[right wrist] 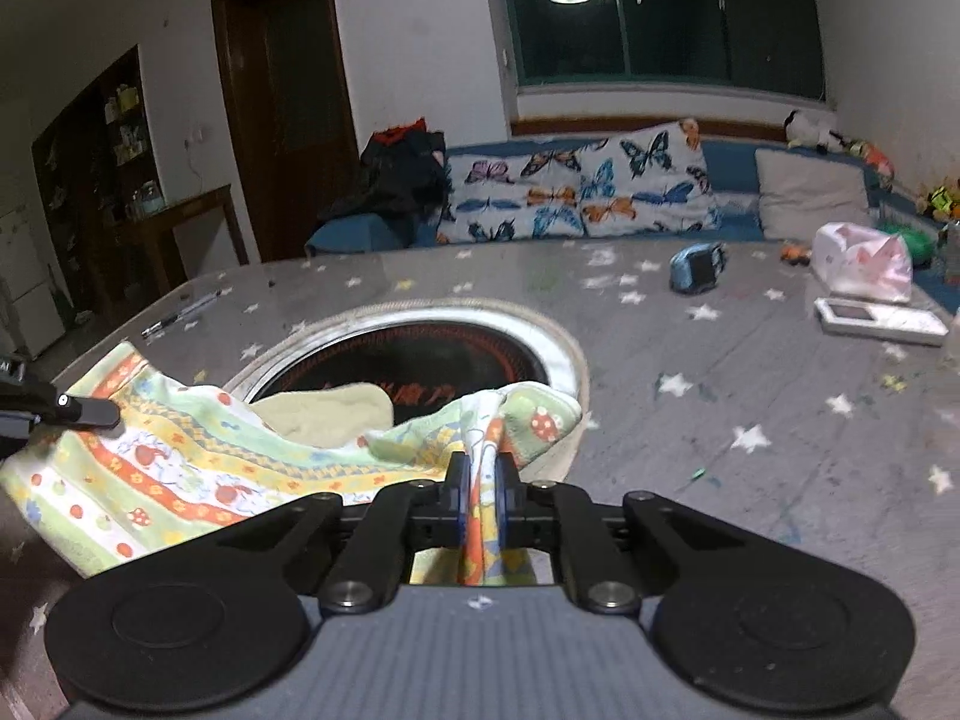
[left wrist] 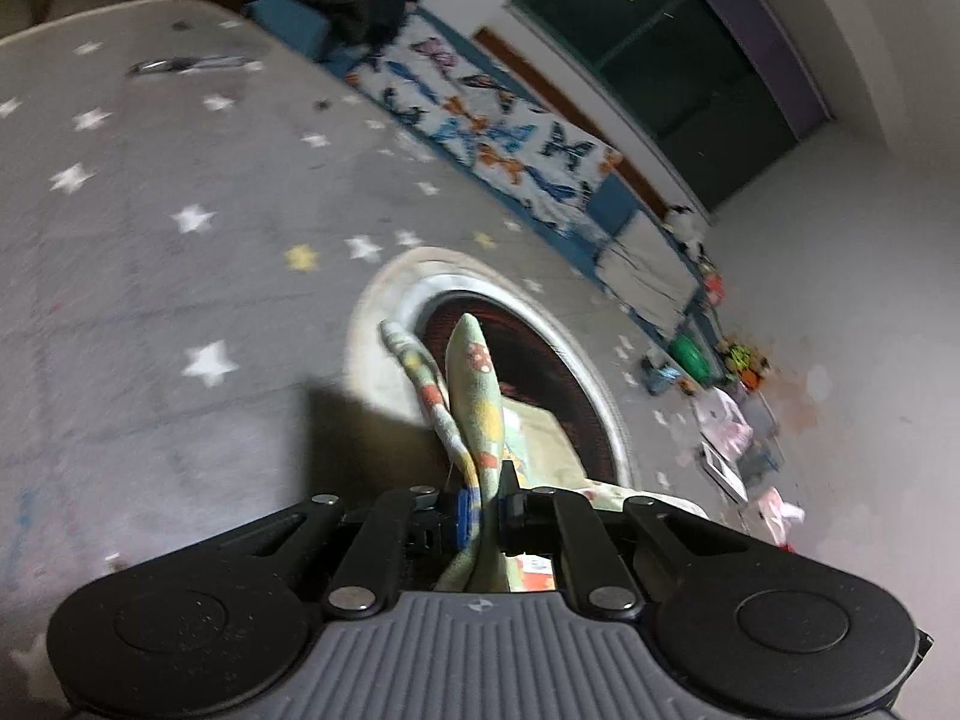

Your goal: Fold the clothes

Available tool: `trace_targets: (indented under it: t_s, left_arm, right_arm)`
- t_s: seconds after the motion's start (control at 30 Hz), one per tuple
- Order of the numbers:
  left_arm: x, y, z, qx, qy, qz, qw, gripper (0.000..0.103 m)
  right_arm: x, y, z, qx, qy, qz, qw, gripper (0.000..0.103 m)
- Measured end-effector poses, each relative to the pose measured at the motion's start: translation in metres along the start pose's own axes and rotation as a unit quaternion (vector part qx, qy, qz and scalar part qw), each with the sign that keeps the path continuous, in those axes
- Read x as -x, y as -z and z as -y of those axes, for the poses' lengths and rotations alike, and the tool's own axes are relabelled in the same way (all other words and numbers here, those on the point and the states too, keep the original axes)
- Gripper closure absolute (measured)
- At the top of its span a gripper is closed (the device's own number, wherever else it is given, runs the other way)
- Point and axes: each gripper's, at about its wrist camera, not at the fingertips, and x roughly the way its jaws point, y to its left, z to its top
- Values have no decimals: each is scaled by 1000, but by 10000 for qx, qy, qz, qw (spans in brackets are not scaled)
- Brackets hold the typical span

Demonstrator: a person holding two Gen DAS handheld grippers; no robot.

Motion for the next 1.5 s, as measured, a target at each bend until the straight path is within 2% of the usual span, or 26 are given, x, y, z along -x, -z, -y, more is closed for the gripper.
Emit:
trace_targets:
  t_s: [0.3, 0.6, 0.93, 1.13, 1.3, 1.4, 1.5]
  left_arm:
    - [-44, 0, 74, -642, 396, -361, 9965, 94]
    - [-100, 5, 149, -1146, 746, -712, 9880, 94]
    - [-165, 10, 215, -1649, 814, -931, 9785, 94]
    - [-198, 24, 216, -1752, 642, -1223, 9748, 94]
    - [-217, 32, 194, -1717, 228, -1456, 9741, 94]
    - [-222, 30, 184, -1619, 127, -1542, 9746, 93]
    - [-223, 29, 181, -1719, 32, -1523, 9733, 89]
  right_arm:
    - [40, -13, 45, -158, 646, 333, 9972, 96]
    - [76, -25, 108, -392, 1428, 654, 9868, 96]
    - [76, -34, 173, -673, 1995, 663, 9753, 96]
    - [61, -15, 201, -994, 2077, 409, 9723, 96]
    - [46, 10, 217, -1209, 2154, -4, 9690, 95]
    - [42, 18, 225, -1330, 2285, -220, 9642, 92]
    - [46, 16, 226, -1313, 2291, -162, 9644, 92]
